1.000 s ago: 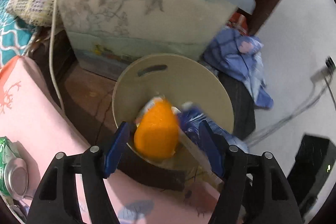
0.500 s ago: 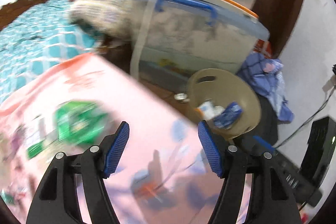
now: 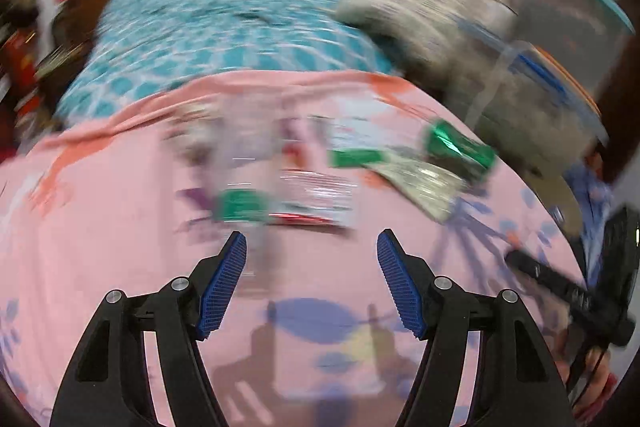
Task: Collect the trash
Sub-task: 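Grasp the clear plastic bottle with the left tool while the right tool returns to the bed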
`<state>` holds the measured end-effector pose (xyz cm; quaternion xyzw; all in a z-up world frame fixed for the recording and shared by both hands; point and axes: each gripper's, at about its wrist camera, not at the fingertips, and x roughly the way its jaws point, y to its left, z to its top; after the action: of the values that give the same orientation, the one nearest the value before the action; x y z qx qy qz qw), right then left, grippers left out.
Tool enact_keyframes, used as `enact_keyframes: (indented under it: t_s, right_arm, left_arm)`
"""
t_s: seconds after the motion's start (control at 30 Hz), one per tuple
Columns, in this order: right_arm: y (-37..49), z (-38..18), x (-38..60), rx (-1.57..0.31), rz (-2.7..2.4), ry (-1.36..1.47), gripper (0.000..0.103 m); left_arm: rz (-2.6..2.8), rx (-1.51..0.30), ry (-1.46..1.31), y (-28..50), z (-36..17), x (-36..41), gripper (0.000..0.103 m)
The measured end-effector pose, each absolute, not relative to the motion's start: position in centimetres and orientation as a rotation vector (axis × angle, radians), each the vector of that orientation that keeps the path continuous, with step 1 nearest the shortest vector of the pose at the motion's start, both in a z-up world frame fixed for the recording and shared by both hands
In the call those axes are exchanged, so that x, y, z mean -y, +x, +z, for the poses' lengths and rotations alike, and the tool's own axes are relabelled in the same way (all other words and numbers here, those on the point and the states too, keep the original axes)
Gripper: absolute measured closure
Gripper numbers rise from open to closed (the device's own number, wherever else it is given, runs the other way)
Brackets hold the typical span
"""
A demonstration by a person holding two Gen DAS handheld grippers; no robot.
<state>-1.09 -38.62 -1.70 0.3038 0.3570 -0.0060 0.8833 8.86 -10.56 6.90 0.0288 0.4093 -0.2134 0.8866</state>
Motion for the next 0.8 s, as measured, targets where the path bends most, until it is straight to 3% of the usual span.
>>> enact_keyframes:
  t_s: [0.13, 0.43, 0.5, 0.8]
  right_arm:
    - [0.6, -1.8, 35.3, -0.789, 0.007, 0.541, 0.047]
    - [0.6, -2.0, 35.0, -0.796, -0.013, 0.508, 0.046]
    - [0.6, -2.0, 35.0, -0.798, -0.013, 0.506, 0.046]
    - [0.8, -1.9, 34.8, -0.801, -0.011, 0.501, 0.046]
  left_arm:
    - [-0.399, -0.911, -0.021, 12.4, 6.4, 7.9, 0.037]
    - [-0.301, -0.995, 0.019, 19.9, 3.6, 11.4, 0.035]
    - [-0.307, -1.008, 0.008, 20.0, 3.0, 11.4, 0.043]
    - [-0.323, -0.945, 0.065, 13.6, 3.1, 7.7, 0.043]
